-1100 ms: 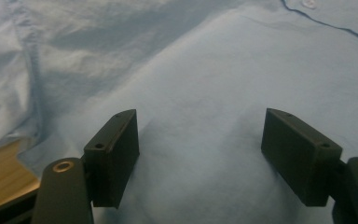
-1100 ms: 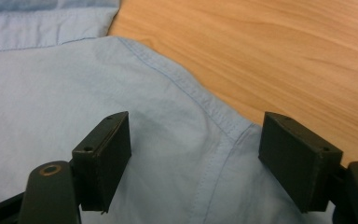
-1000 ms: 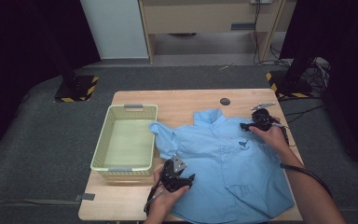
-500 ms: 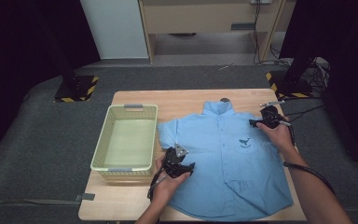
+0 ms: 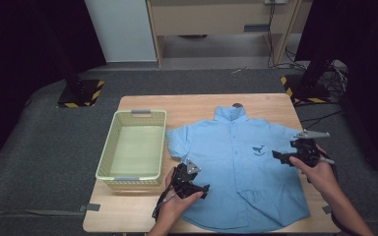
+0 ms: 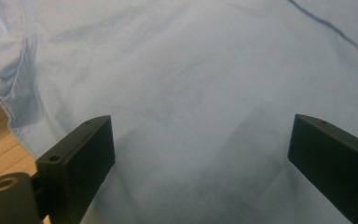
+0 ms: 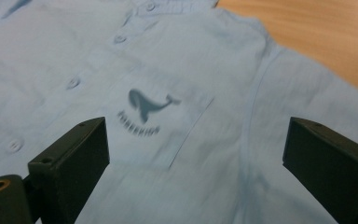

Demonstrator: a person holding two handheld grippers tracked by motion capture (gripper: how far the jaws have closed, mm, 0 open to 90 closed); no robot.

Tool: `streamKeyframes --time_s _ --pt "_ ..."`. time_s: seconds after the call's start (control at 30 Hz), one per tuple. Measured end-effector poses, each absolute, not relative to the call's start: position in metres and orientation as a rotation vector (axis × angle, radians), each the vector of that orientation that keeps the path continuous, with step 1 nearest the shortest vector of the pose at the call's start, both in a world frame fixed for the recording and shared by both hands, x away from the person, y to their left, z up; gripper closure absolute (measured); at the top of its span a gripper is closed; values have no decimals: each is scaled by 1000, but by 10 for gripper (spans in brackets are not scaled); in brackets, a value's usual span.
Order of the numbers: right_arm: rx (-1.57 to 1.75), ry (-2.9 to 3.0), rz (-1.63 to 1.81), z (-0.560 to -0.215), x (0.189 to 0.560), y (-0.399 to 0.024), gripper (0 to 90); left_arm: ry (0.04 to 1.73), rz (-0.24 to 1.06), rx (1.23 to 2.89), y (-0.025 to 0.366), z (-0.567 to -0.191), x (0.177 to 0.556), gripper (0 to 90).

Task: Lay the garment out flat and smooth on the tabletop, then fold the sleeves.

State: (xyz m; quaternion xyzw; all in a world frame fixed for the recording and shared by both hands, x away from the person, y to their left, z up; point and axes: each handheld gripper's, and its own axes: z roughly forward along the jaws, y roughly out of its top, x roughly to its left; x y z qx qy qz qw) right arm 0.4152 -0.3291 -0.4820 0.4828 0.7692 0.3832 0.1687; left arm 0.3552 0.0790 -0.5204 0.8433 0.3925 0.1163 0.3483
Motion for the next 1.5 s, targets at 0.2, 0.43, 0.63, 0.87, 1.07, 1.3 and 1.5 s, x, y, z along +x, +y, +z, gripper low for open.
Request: streamKeyframes --time_s 0.2,0.43,0.63,0.87,1.07,1.3,1.5 --pt "1448 2117 1137 -507 382 -327 70 998 328 2224 75 -522 360 52" --pt "1401 2122 1069 -509 369 -325 66 987 335 2259 71 -528 364 54" --pt "1438 2094 1070 -505 378 -342 99 983 359 2245 71 -531 362 29" --pt "1467 2070 1051 -504 399 -359 179 979 389 2196 72 -536 360 0" --pt "1469 2062 999 -500 420 -367 253 972 388 2198 72 -536 360 0" --pt "1478 2027 964 -494 445 -373 269 949 384 2207 75 -536 360 1" --pt "1530 1985 938 -497 468 -382 270 946 383 2206 76 -536 359 3"
